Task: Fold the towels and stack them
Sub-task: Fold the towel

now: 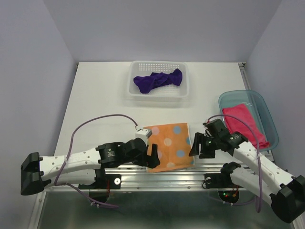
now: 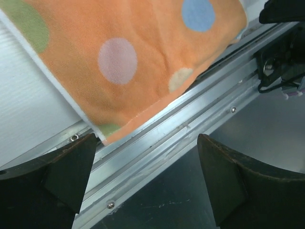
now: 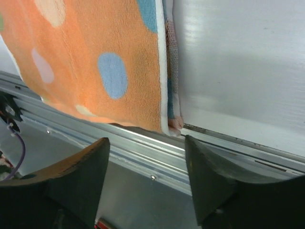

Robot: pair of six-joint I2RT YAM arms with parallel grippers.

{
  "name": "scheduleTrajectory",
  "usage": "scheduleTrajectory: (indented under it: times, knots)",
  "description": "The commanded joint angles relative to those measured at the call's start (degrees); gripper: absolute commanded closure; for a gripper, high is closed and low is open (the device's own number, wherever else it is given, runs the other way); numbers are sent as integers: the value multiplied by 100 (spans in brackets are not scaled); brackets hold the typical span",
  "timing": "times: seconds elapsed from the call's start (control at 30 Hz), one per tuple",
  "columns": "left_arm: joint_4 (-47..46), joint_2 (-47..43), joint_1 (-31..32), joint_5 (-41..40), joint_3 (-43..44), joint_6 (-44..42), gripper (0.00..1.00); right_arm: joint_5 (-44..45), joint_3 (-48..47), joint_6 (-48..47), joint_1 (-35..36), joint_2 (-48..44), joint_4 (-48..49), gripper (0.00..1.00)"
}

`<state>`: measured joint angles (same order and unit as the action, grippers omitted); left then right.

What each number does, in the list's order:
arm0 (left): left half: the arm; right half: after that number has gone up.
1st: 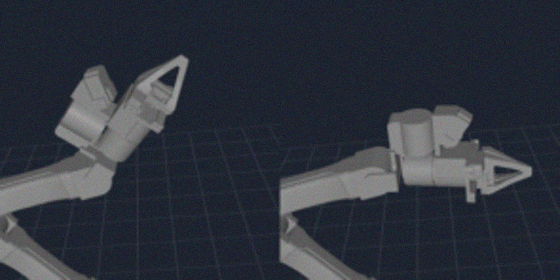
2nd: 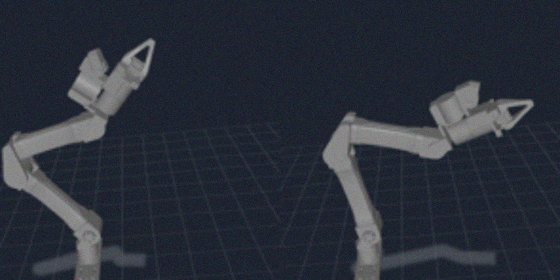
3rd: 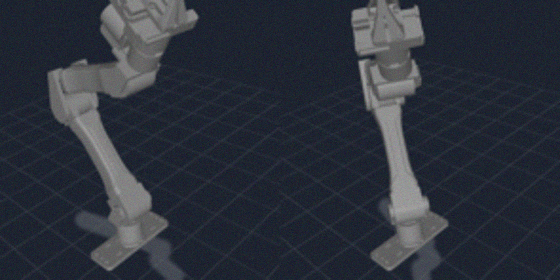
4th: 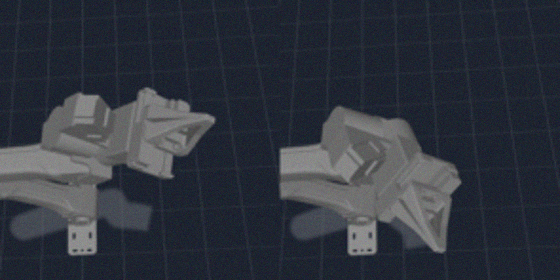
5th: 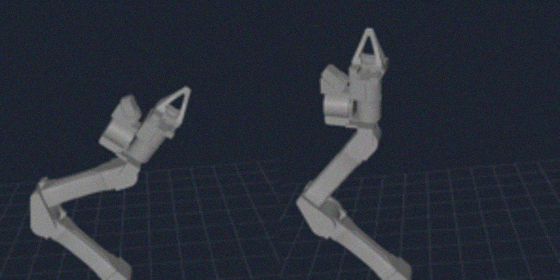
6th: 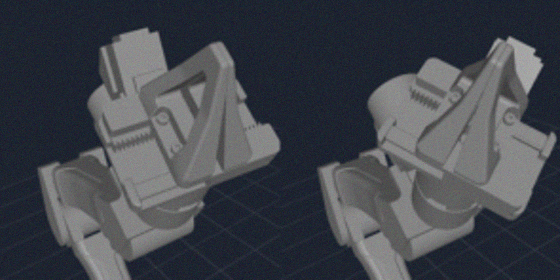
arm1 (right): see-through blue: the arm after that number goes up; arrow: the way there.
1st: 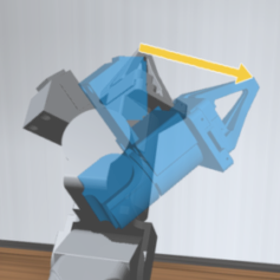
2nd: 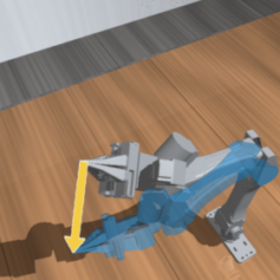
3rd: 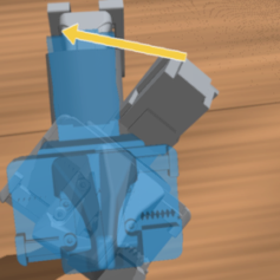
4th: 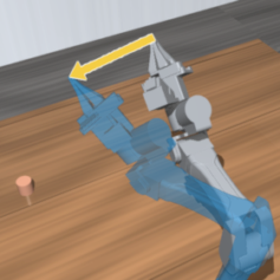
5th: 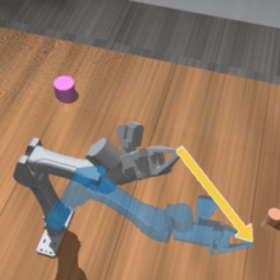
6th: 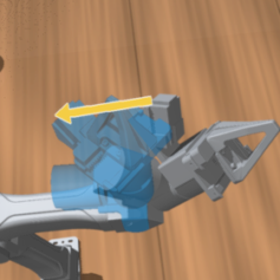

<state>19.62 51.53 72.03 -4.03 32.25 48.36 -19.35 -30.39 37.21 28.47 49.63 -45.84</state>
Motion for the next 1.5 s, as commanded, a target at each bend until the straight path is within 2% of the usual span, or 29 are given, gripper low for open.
scheduleTrajectory:
  times: [0.0,0.07,0.13,0.17,0.2,0.23,0.27,0.33,0.43,0.5,0.57,0.67,0.7,0.77,0.87,0.93,0.97,1.1,1.23,1.47]
  knots:
    - [349,-3,-109,-1183,167,305,1,501,-432,15,-34,-190,374,28]
    - [211,164,-346,-1608,238,341,1,809,-485,40,-34,-260,881,24]
    - [-533,348,-1039,-1479,81,52,1,1223,-433,102,-26,-269,1356,14]
    - [-781,427,-1312,-1330,45,-97,1,1302,-372,76,-26,-252,1655,5]
    - [-1010,611,-1549,-1145,1,-360,1,1572,-275,154,-34,-226,2215,0]
    - [-1195,691,-1952,-1144,-8,-432,1,1662,-205,129,-34,-191,2533,0]
    - [-1415,788,-2095,-1126,18,-511,1,1750,-134,76,-34,-7,3189,0]
    - [-1635,1016,-2463,-1082,132,-722,1,1900,-160,-168,-34,344,3616,0]
    - [-1908,1280,-2755,-750,150,-1117,3,2094,-590,-600,-34,1337,3688,0]
    - [-2216,1543,-3036,-311,159,-1267,8,2207,-740,-777,-26,1988,3854,0]
    - [-2488,1728,-3159,-134,132,-1373,12,2199,-845,-925,-34,2322,4117,3]
    - [-2691,2071,-3248,-62,202,-1391,20,2208,-986,-979,-34,2780,4241,12]
    - [-2726,2237,-3317,-45,211,-1382,29,2217,-986,-1040,-34,2833,4416,16]
    - [-2884,2370,-3388,69,229,-1382,38,2269,-1056,-1075,-34,3000,4444,18]
    - [-3033,2572,-3432,297,220,-1382,47,2401,-1074,-1076,-34,3114,4426,22]
    - [-3078,2678,-3441,324,185,-1382,49,2506,-1057,-1093,-34,3115,4417,23]
    - [-3121,2748,-3441,333,176,-1373,54,2594,-1039,-1076,-34,3106,4417,26]
    - [-3130,3003,-3459,219,238,-1338,60,2735,-1039,-1102,-34,3097,4348,30]
    - [-3148,3267,-3503,104,387,-1338,68,2788,-995,-1146,-34,3062,4330,43]
    - [-3148,3452,-3547,131,466,-1338,69,2814,-1012,-1155,-34,3176,4312,53]
